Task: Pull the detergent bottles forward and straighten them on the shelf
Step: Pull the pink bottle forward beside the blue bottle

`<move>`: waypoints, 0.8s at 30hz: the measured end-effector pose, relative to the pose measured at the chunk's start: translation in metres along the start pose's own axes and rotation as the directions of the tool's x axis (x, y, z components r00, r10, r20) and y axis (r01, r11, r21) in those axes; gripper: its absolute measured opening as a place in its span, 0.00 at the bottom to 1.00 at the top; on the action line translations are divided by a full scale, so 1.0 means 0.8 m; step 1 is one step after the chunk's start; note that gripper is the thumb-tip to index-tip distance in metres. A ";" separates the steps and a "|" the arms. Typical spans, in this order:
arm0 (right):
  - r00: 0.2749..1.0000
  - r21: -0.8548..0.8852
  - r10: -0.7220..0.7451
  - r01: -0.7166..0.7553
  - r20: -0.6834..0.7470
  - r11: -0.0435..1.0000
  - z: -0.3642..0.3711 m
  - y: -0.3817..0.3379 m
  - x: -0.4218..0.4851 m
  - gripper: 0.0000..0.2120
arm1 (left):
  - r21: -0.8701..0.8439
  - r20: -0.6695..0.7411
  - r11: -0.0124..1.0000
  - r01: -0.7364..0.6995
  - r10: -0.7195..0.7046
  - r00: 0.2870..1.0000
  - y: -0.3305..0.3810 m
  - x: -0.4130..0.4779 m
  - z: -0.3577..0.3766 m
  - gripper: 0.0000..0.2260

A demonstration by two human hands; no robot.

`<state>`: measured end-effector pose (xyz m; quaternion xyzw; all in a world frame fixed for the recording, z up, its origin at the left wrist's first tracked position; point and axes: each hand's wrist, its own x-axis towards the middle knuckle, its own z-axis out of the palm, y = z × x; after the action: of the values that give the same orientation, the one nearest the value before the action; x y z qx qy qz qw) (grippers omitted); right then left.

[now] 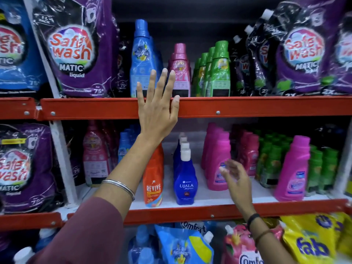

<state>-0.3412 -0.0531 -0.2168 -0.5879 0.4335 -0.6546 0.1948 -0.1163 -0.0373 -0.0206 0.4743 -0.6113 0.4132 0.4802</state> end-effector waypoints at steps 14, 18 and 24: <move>0.880 -0.363 -0.029 -0.165 -0.473 0.917 -0.189 0.041 0.062 0.39 | 0.027 -0.040 0.999 0.022 -0.021 0.999 0.036 0.009 0.029 0.23; 0.923 -0.455 0.069 -0.250 -0.377 0.854 -0.194 0.055 0.062 0.42 | 0.032 -0.040 0.999 0.027 -0.026 0.999 0.035 0.008 0.031 0.23; 0.925 -0.534 0.059 -0.267 -0.374 0.802 -0.197 0.058 0.062 0.39 | 0.027 -0.060 0.999 0.023 -0.021 0.998 0.034 0.008 0.033 0.23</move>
<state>-0.5128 -0.0630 -0.2129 -0.4571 0.6874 -0.5643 -0.0135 -0.1487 -0.0577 -0.0211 0.4751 -0.5855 0.4305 0.4961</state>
